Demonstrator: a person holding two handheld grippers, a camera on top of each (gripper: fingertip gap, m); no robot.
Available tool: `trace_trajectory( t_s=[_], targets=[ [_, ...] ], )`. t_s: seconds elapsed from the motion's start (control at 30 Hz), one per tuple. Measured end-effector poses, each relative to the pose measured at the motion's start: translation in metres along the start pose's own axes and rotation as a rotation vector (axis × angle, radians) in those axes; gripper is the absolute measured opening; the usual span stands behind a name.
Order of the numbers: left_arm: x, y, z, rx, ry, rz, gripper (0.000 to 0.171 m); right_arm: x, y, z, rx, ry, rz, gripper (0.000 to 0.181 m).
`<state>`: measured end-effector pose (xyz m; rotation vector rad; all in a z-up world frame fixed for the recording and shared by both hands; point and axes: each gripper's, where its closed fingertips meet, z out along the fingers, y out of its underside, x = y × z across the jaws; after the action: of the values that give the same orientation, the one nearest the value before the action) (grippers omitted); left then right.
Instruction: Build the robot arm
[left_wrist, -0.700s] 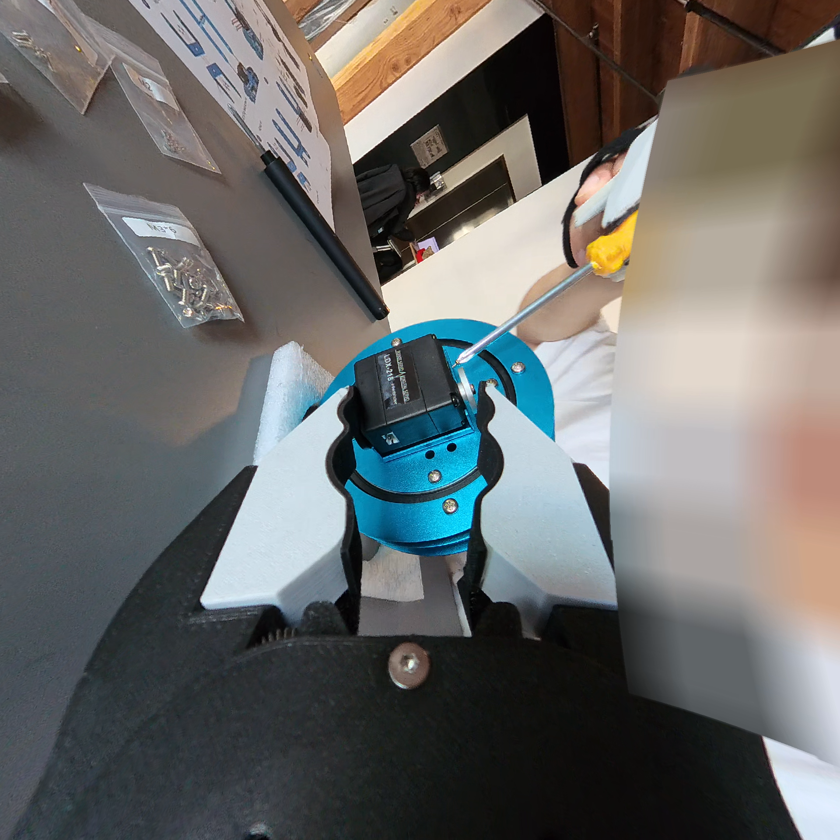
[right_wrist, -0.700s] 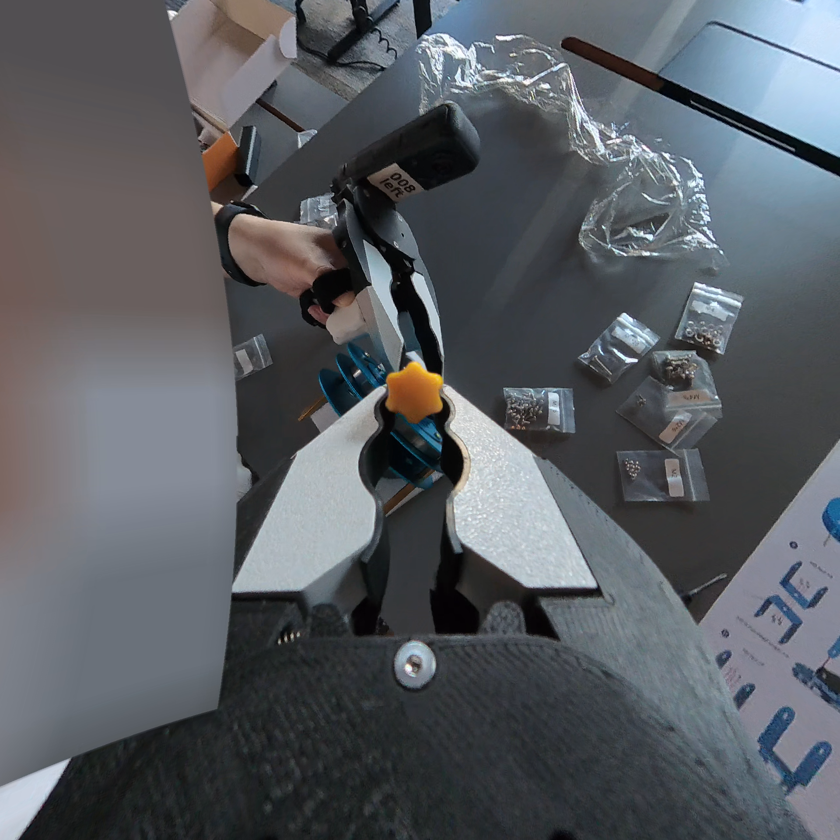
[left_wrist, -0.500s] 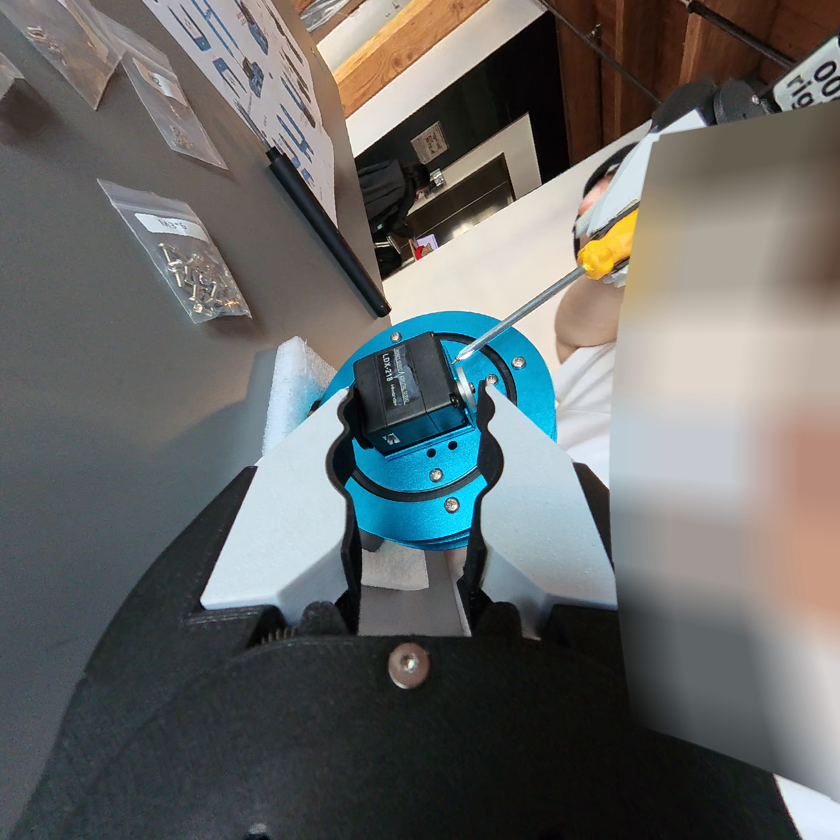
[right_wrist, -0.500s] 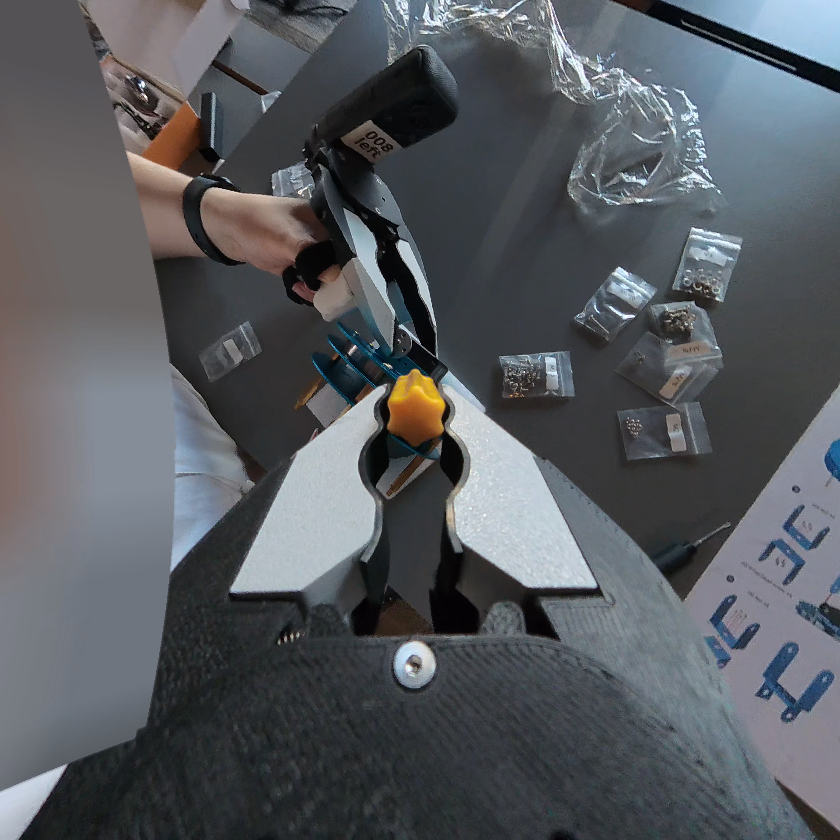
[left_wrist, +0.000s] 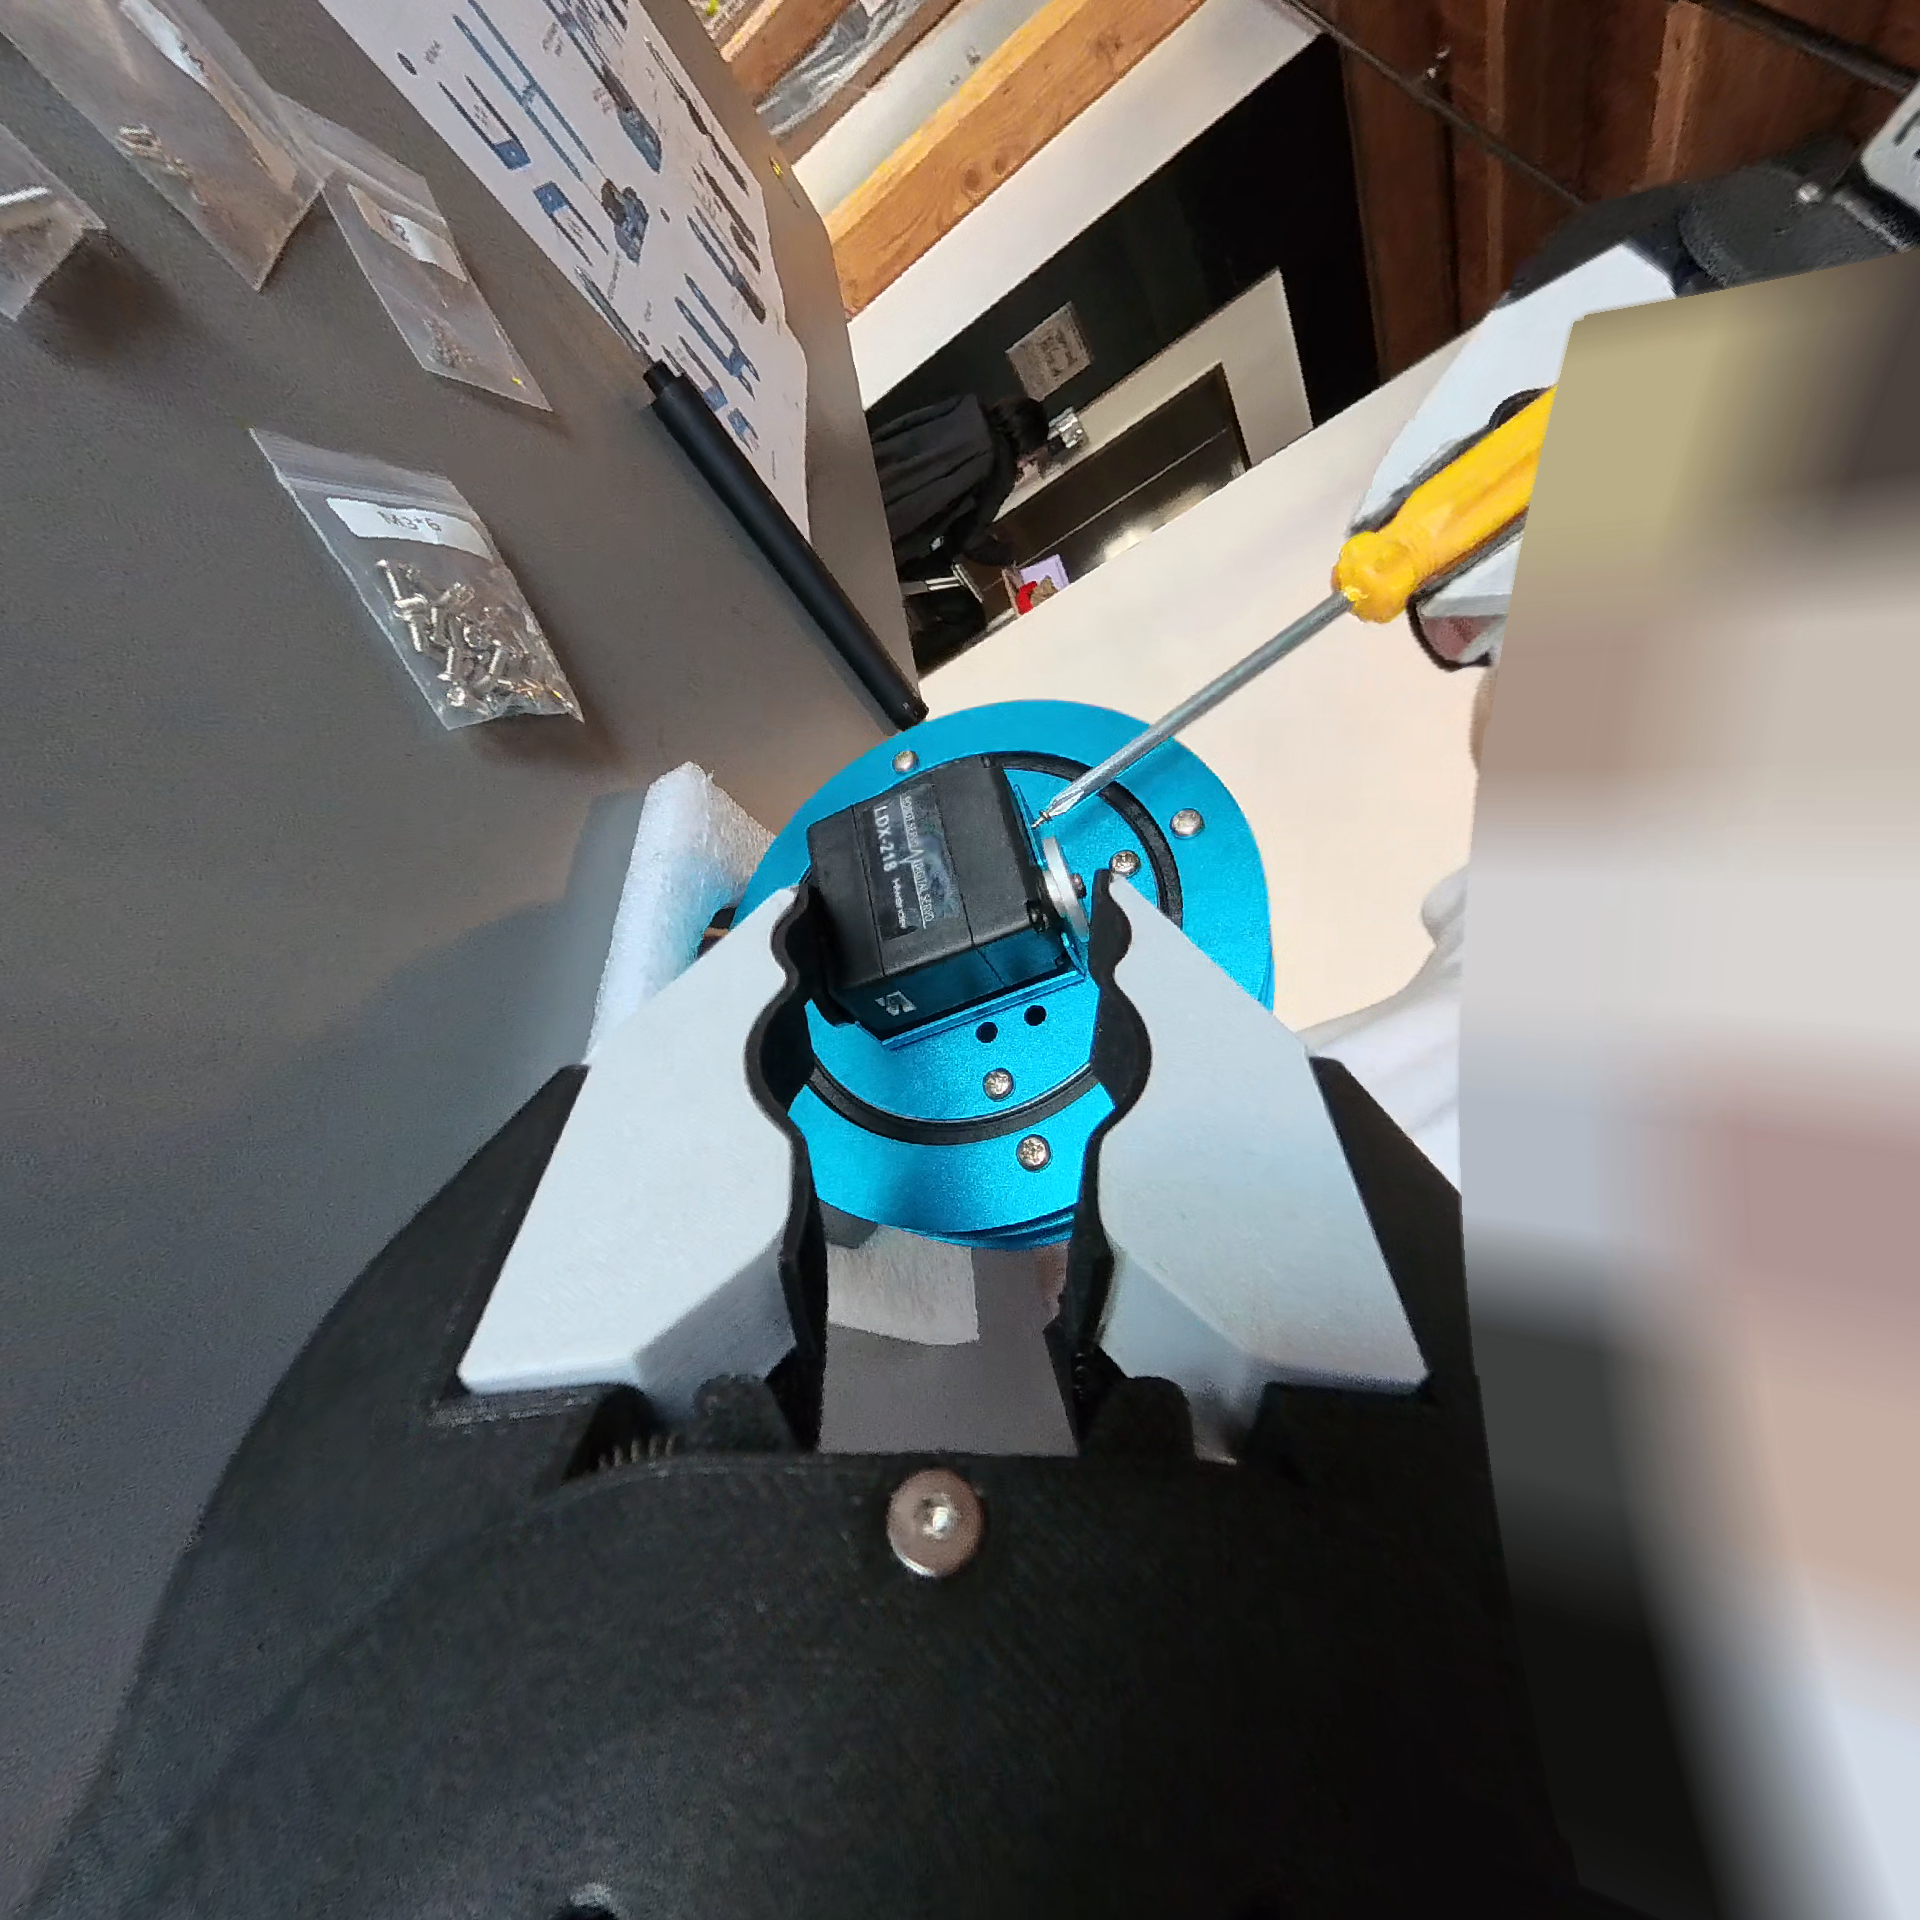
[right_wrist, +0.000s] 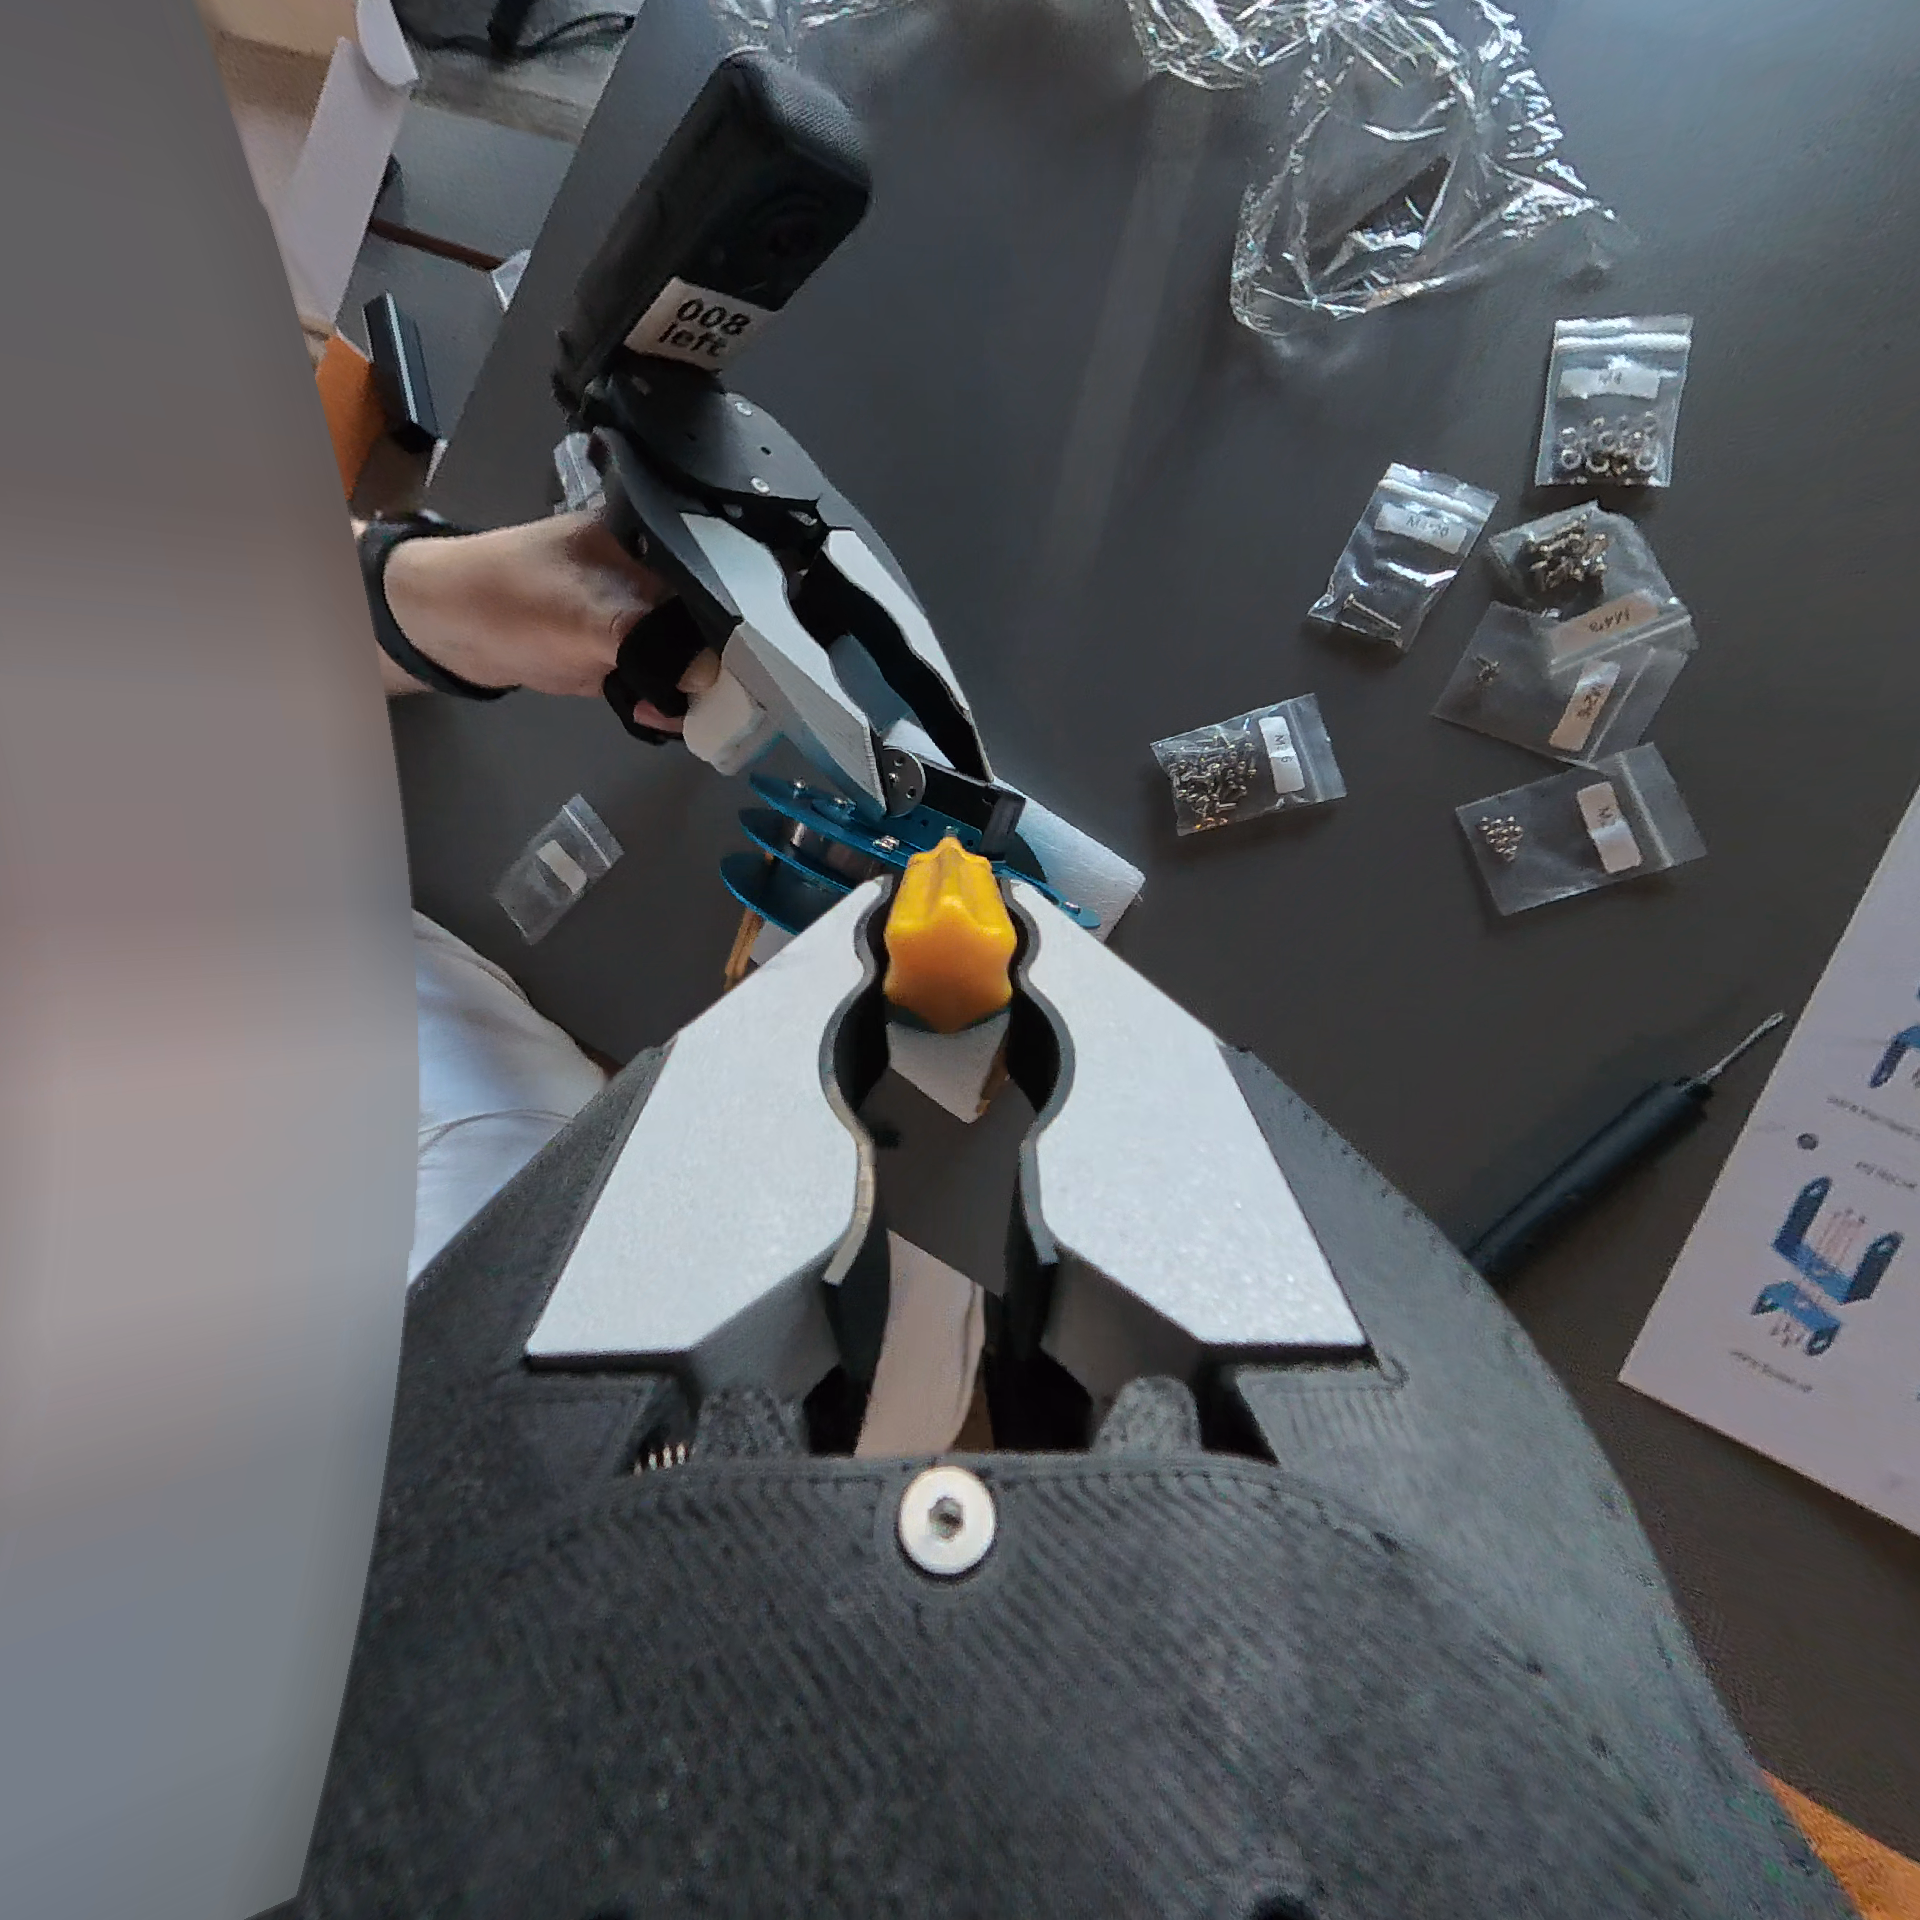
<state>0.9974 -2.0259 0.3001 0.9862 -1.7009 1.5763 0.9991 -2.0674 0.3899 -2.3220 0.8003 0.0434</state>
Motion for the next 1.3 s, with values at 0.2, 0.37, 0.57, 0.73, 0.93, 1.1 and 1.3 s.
trace_trajectory(
  t_s=[0.2,0.37,0.57,0.73,0.93,1.1,1.3],
  targets=[
    [0.0,0.003,-0.005,0.034,-0.054,-0.017,0.05,0.0,0.0,0.003,-0.011,0.01,0.117,0.017],
    [-0.001,0.006,-0.011,0.071,-0.093,-0.041,0.05,-0.009,-0.004,0.008,-0.06,0.039,0.029,0.017],
    [-0.001,0.009,-0.015,0.111,-0.128,-0.049,0.05,-0.015,-0.01,0.013,-0.12,0.041,-0.045,0.017],
    [0.001,0.012,-0.018,0.148,-0.166,-0.041,0.05,-0.022,-0.011,0.015,-0.176,0.054,-0.098,0.017],
    [0.002,0.016,-0.02,0.193,-0.198,-0.036,0.05,-0.03,-0.014,0.017,-0.228,0.081,-0.168,0.017],
    [0.002,0.017,-0.023,0.238,-0.211,-0.058,0.05,-0.034,-0.014,0.02,-0.232,0.092,-0.199,0.017],
    [0.002,0.02,-0.025,0.284,-0.234,-0.063,0.05,-0.034,-0.015,0.022,-0.233,0.071,-0.182,0.017]
  ],
)
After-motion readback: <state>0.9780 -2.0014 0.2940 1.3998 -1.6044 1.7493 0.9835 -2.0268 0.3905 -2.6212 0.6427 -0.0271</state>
